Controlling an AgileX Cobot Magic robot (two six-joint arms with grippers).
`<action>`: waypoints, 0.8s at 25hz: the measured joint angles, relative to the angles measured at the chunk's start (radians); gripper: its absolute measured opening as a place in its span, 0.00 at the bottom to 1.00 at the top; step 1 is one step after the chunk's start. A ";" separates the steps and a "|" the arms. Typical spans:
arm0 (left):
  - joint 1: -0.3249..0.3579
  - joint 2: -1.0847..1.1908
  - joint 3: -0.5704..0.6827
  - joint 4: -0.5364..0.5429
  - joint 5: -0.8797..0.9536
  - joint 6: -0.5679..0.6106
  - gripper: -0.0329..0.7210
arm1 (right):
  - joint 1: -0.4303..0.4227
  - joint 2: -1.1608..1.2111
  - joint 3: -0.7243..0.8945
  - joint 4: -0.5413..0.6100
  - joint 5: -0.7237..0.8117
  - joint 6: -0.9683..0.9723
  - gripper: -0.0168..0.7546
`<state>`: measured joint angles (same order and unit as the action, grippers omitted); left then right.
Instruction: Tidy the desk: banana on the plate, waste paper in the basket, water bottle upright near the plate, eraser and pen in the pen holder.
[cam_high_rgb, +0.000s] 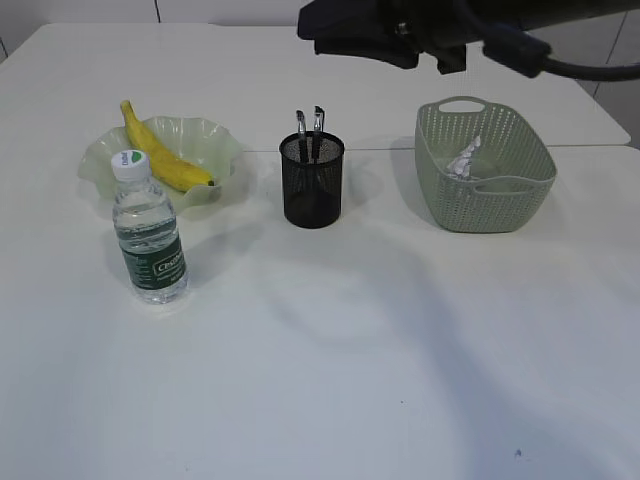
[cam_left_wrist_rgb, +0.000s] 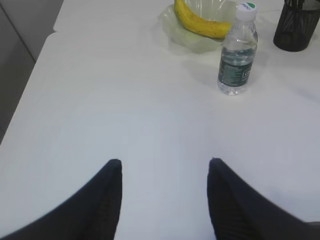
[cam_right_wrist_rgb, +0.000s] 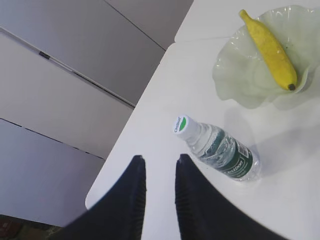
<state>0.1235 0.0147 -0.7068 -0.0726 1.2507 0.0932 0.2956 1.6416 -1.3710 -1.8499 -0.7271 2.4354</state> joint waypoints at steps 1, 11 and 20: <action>0.000 -0.005 0.017 0.000 0.002 0.000 0.55 | 0.000 -0.022 0.022 0.000 0.000 0.000 0.23; 0.000 -0.007 0.127 -0.034 -0.074 0.001 0.52 | 0.000 -0.281 0.185 0.000 0.015 0.000 0.22; 0.000 -0.008 0.179 -0.034 -0.121 0.002 0.51 | 0.000 -0.530 0.332 0.000 0.081 0.034 0.23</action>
<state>0.1235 0.0063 -0.5276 -0.1069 1.1296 0.0955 0.2956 1.1114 -1.0391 -1.8499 -0.6463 2.4691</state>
